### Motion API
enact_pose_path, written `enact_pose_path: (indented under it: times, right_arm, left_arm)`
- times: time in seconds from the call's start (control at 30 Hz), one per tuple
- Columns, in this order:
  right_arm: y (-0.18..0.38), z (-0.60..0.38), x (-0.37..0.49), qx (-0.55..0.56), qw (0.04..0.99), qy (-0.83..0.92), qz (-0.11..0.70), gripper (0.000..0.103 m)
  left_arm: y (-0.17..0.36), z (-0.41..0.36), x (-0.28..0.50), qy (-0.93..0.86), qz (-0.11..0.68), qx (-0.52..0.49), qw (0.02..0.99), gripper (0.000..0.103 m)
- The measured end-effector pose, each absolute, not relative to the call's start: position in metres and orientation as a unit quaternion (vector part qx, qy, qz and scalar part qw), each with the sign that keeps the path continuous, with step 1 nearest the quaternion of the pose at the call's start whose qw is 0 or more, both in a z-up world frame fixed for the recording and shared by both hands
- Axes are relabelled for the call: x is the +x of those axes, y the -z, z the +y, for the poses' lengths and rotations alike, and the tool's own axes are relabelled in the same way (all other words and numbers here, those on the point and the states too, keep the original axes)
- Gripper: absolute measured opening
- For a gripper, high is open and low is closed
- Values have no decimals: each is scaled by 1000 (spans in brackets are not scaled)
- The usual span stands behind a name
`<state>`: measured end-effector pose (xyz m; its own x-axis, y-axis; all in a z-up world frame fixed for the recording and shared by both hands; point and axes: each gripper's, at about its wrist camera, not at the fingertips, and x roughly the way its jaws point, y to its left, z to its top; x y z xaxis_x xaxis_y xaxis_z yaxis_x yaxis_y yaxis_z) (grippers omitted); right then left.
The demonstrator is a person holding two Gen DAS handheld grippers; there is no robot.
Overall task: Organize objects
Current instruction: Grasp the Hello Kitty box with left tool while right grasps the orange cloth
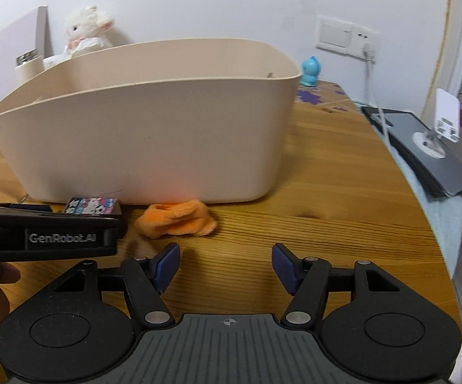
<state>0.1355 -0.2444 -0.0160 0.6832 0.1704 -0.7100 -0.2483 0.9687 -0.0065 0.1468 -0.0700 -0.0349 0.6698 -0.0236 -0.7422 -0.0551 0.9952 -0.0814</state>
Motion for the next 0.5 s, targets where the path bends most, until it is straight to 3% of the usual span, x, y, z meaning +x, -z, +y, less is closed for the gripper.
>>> enact_pose_path:
  times: [0.27,0.5]
  right_arm:
    - [20,-229,146,-60,914,-138,376,70]
    - [25,-209,150,-76,914,-153,369,69]
  left_arm:
    - [38,-53,150,-22,397,-45,916,90]
    - [36,-47,149,-27,399,-36,916,74]
